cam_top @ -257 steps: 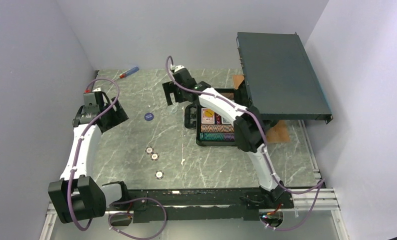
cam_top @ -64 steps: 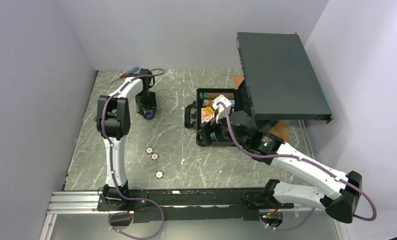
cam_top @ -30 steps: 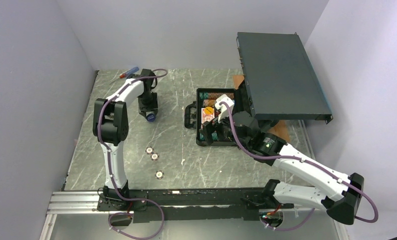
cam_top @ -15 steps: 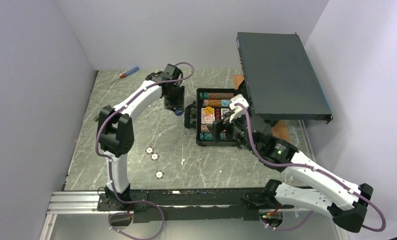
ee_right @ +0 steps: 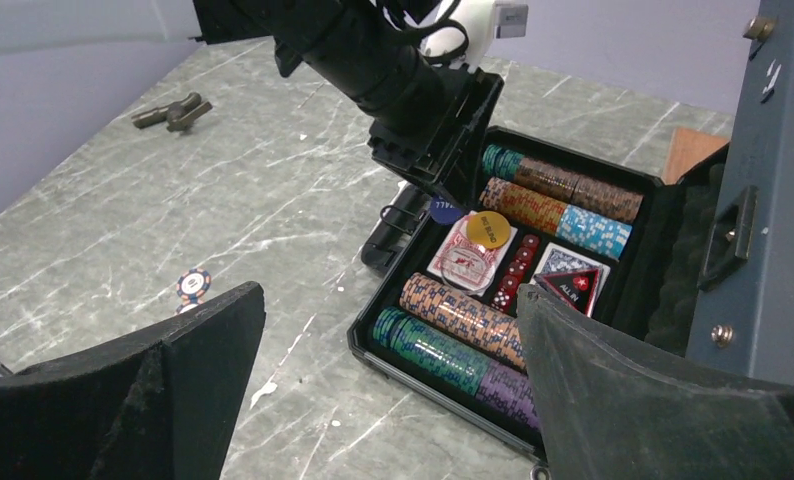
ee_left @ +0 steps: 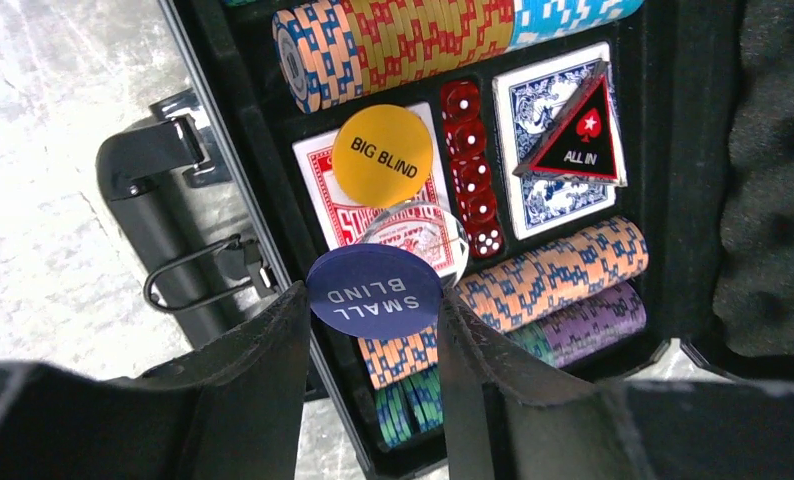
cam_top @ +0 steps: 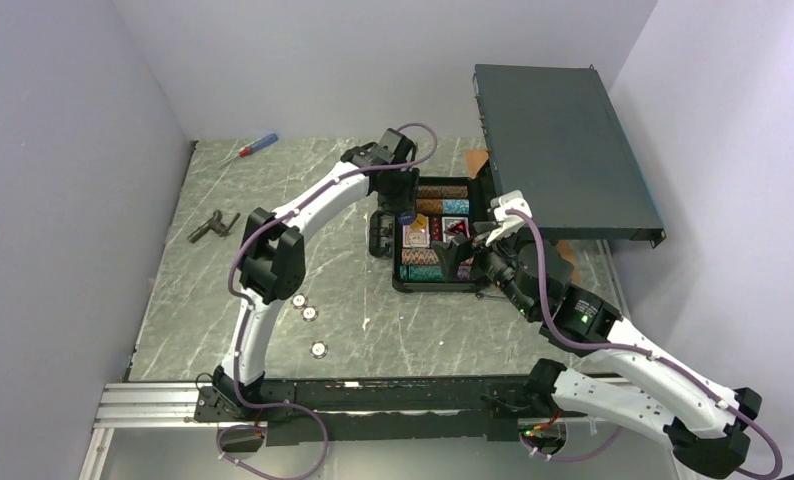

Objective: Pack up texas hold em set

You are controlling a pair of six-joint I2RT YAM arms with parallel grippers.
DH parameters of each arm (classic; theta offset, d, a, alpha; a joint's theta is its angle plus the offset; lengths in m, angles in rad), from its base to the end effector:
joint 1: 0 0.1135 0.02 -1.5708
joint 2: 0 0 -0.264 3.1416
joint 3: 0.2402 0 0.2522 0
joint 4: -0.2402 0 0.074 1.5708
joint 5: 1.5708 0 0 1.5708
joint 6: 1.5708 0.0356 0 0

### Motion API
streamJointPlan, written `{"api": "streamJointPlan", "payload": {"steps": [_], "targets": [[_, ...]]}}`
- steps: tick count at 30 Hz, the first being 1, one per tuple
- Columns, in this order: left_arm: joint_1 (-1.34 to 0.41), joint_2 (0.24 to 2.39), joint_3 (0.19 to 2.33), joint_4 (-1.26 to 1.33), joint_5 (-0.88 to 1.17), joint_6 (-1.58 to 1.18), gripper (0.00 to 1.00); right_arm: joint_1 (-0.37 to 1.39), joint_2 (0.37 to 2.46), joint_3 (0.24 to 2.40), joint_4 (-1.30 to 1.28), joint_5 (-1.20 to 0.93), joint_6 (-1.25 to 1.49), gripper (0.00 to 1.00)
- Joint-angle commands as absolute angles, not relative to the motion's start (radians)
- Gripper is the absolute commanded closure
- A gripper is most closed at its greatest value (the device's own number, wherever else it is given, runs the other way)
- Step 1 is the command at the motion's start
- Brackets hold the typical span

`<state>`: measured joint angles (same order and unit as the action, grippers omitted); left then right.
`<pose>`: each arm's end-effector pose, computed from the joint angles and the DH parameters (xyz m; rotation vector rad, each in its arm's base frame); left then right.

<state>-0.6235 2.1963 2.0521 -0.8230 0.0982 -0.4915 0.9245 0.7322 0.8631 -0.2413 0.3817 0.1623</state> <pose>0.3939 -0.2876 0.2616 0.2134 2.6193 -0.5424 0.1100 0.1238 0.3697 -0.3536 1.6604 0.4977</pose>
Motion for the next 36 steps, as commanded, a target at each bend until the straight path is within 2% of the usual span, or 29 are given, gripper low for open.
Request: {"api": "streamJointPlan", "payload": {"steps": [1, 25, 32, 36], "targets": [[-0.644, 2.222, 2.085, -0.739, 0.078, -0.496, 0.56, 0.925, 0.709, 0.857, -0.251, 0.417, 0.186, 0.02], [-0.665, 2.343, 2.156, -0.671, 0.045, -0.445, 0.55, 0.925, 0.676, 0.847, -0.292, 0.451, 0.193, 0.00], [-0.641, 2.221, 2.124, -0.743, 0.043, -0.429, 0.49, 0.926, 0.744, 0.867, -0.296, 0.446, 0.181, 0.00], [-0.567, 2.040, 1.970, -0.745, 0.089, -0.432, 0.44, 0.926, 0.848, 0.904, -0.298, 0.428, 0.168, 0.00]]}}
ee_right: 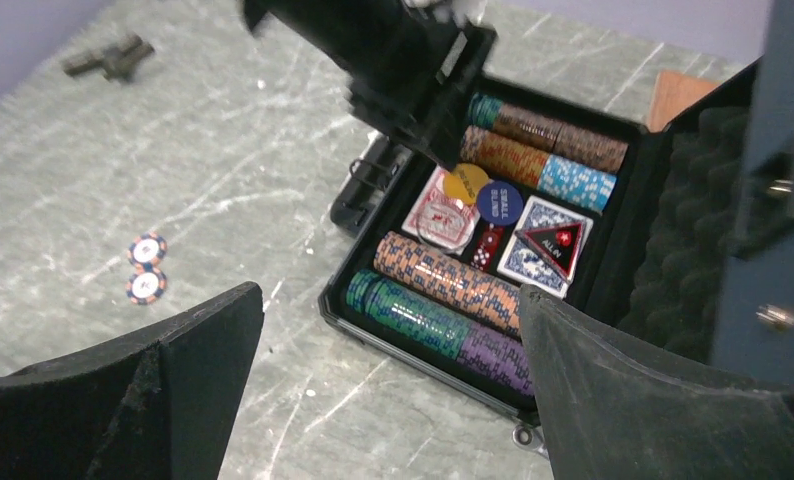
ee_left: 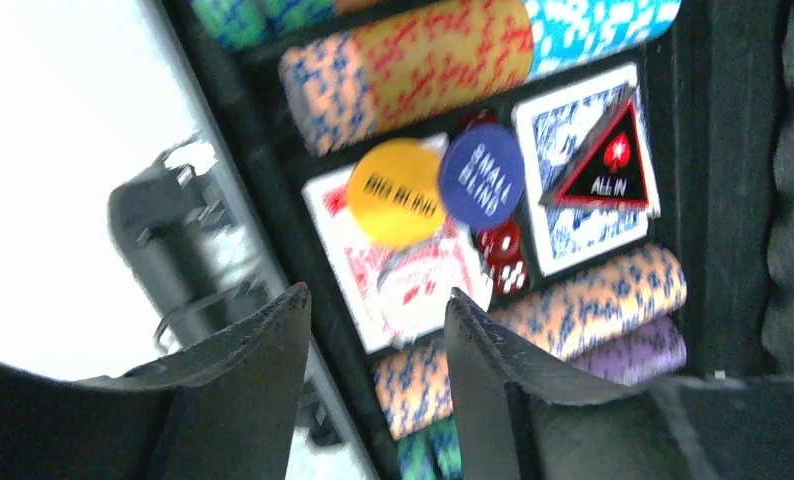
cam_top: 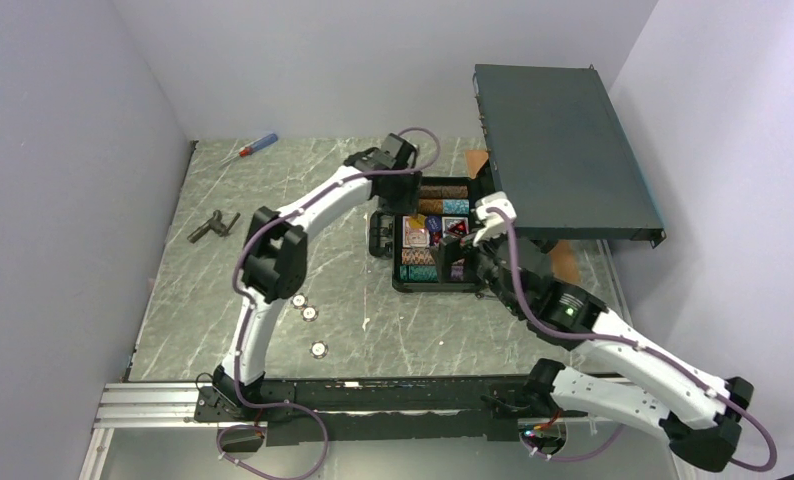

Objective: Pack up texas hold em set

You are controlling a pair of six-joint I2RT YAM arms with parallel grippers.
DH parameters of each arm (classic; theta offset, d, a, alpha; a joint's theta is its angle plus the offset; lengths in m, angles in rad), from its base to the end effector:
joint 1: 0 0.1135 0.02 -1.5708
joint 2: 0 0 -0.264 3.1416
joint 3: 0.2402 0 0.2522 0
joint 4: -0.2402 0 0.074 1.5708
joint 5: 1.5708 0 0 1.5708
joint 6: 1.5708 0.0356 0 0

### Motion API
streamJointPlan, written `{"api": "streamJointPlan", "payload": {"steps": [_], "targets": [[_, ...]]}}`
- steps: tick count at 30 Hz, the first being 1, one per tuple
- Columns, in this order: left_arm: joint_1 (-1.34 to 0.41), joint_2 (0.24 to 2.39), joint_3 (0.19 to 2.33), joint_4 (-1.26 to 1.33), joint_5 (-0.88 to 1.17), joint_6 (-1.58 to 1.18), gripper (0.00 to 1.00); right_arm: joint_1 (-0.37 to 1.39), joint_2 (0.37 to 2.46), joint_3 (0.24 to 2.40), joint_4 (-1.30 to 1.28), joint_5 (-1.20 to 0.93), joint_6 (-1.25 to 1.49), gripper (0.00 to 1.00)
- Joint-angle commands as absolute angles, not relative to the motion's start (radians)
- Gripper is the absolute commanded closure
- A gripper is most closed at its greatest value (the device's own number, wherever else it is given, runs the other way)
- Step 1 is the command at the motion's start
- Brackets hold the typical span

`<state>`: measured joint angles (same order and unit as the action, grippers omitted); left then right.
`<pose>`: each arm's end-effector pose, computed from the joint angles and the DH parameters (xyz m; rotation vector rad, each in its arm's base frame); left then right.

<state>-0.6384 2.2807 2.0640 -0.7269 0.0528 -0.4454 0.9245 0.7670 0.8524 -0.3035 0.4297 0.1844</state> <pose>0.4072 -0.3045 0.2310 0.2714 2.5732 -0.4913 0.1159 0.1289 0.3544 -0.3493 1.7533 0.4174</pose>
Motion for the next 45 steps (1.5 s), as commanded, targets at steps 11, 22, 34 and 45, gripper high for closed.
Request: {"api": "streamJointPlan", "payload": {"steps": [11, 22, 34, 45], "targets": [[-0.199, 1.537, 1.596, -0.758, 0.133, -0.332, 0.14, 0.921, 1.428, 1.241, -0.463, 0.420, 0.205, 0.06], [-0.150, 1.422, 1.397, -0.661, 0.182, -0.299, 0.14, 0.775, 1.975, 1.680, -0.801, 0.577, 0.246, 0.54], [-0.143, 1.431, 1.384, -0.638, 0.302, -0.328, 0.11, 0.622, 2.053, 1.632, -0.733, 0.576, 0.174, 0.70], [-0.143, 1.466, 1.384, -0.638, 0.330, -0.327, 0.10, 0.588, 2.089, 1.617, -0.670, 0.537, 0.133, 0.65]]}}
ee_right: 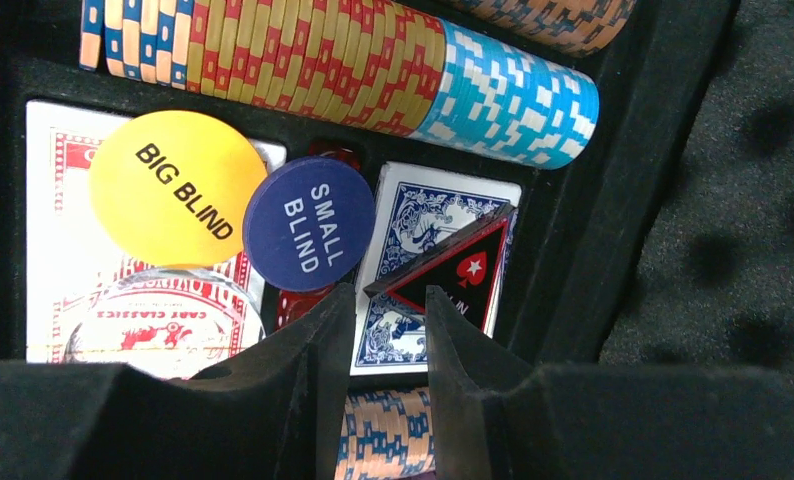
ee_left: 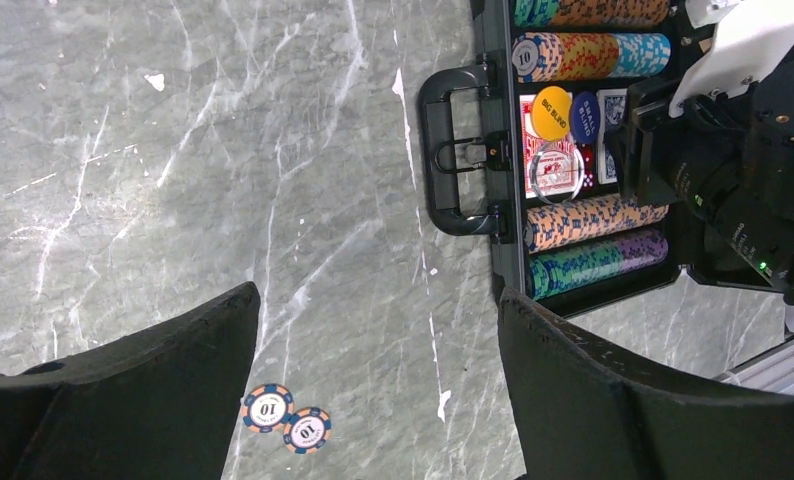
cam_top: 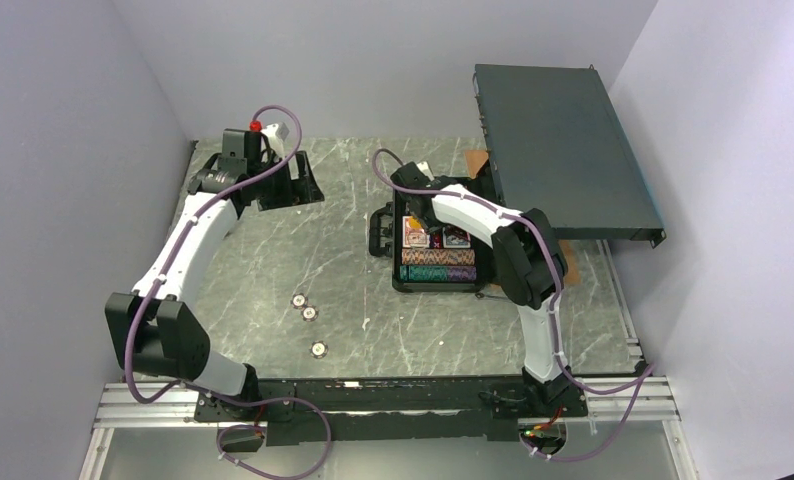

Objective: Pack up texas hold em set

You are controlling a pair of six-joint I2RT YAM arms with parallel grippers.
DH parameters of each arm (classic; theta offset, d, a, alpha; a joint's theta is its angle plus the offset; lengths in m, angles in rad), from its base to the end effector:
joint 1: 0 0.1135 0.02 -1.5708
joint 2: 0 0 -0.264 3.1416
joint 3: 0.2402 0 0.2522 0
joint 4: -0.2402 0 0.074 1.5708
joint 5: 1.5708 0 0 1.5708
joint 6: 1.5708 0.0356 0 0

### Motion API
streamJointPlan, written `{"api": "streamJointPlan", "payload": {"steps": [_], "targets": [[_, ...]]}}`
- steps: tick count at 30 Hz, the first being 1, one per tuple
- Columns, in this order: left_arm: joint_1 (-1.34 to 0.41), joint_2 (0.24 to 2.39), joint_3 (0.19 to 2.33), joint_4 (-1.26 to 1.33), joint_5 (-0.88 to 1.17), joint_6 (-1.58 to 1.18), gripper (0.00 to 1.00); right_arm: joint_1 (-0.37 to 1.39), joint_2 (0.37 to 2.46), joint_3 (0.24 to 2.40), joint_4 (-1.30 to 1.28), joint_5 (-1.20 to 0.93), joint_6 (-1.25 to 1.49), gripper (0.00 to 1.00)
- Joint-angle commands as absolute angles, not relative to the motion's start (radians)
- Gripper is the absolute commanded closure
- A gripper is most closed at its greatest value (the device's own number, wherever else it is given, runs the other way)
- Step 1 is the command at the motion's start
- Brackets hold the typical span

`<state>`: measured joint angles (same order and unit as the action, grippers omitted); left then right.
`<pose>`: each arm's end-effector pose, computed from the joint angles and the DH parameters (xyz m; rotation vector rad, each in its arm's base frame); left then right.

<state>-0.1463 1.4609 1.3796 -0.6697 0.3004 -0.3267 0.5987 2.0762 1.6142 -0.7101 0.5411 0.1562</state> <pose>0.3141 -0.0569 0.3421 -0.0577 2.3523 -0.5845 0.3692 0.2297 0.1927 -0.4186 2.5096 -0.4658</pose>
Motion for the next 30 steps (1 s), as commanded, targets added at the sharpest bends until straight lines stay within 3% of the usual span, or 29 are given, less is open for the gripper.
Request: {"api": "streamJointPlan", "payload": {"steps": [1, 30], "targets": [[-0.143, 1.468, 1.385, -0.638, 0.329, -0.328, 0.10, 0.587, 2.092, 1.617, -0.670, 0.538, 0.133, 0.65], [-0.141, 1.497, 1.385, -0.639, 0.339, -0.328, 0.10, 0.573, 2.117, 1.604, -0.609, 0.542, 0.111, 0.67]]}}
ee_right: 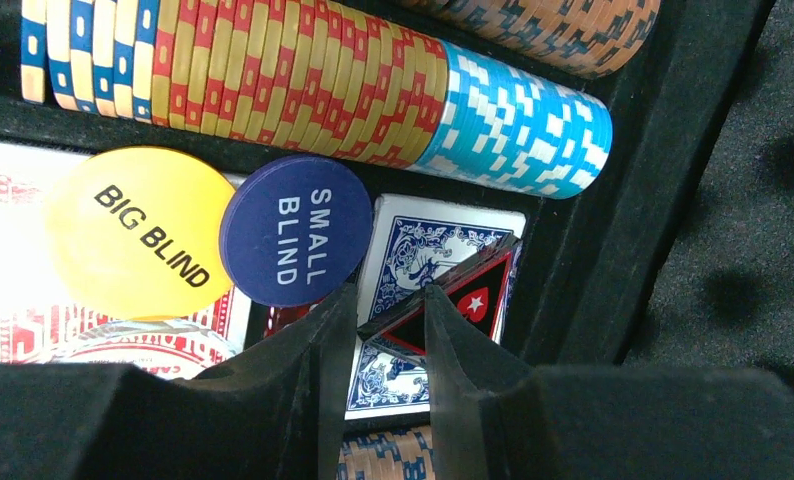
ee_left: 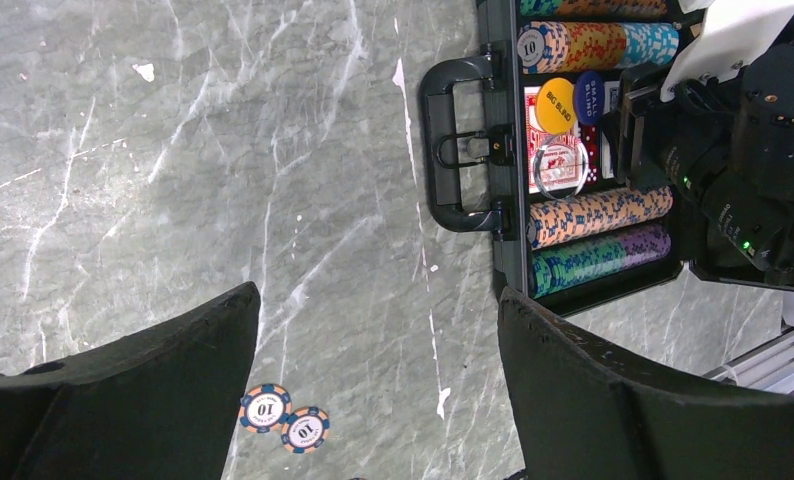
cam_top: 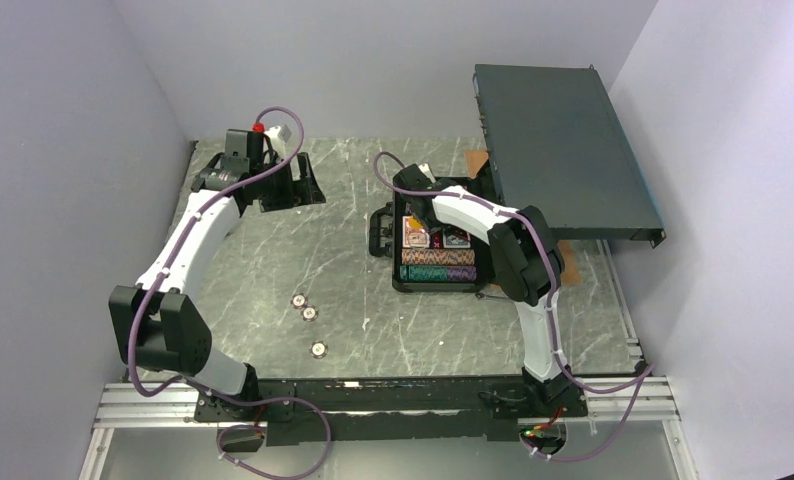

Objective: Pack up texas hold em set

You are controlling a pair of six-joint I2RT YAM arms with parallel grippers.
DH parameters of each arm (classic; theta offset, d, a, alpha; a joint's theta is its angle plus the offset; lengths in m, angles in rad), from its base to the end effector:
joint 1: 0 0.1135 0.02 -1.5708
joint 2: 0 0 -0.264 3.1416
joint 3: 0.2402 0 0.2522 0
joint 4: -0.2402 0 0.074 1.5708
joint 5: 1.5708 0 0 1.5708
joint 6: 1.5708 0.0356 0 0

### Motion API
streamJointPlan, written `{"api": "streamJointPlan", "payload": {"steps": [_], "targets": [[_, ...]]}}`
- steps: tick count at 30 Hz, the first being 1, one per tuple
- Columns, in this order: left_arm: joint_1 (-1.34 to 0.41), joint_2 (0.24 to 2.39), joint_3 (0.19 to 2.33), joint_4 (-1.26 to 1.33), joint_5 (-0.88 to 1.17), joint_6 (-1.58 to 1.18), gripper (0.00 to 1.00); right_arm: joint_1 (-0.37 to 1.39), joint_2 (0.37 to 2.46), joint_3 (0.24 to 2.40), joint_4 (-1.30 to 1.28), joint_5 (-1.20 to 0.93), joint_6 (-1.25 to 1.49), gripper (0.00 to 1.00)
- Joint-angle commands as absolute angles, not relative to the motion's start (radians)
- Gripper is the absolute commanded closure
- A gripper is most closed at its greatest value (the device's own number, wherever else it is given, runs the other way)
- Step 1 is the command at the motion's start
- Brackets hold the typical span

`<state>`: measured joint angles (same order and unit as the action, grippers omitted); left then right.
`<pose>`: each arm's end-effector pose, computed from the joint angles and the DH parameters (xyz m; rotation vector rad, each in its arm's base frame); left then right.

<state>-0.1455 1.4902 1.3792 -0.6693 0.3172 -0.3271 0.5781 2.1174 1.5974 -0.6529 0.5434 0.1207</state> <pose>0.3204 -0.0582 0.3333 -0.0576 2.3818 -0.6018 0.3786 0.2251 0.1731 -0.4379 2.5123 -0.4908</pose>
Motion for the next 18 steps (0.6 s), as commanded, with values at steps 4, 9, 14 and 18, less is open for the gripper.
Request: {"api": "streamJointPlan", "payload": {"steps": [4, 9, 14, 18], "targets": [[-0.142, 1.500, 1.385, -0.640, 0.338, -0.328, 0.10, 0.573, 2.126, 1.613, -0.583, 0.529, 0.096, 0.66], [-0.142, 1.504, 1.387, -0.641, 0.339, -0.327, 0.10, 0.579, 2.105, 1.618, -0.558, 0.505, 0.085, 0.67], [-0.141, 1.508, 1.387, -0.640, 0.345, -0.328, 0.10, 0.587, 2.059, 1.585, -0.499, 0.440, 0.064, 0.66], [-0.142, 1.511, 1.387, -0.640, 0.345, -0.328, 0.10, 0.597, 2.043, 1.582, -0.479, 0.416, 0.059, 0.66]]}}
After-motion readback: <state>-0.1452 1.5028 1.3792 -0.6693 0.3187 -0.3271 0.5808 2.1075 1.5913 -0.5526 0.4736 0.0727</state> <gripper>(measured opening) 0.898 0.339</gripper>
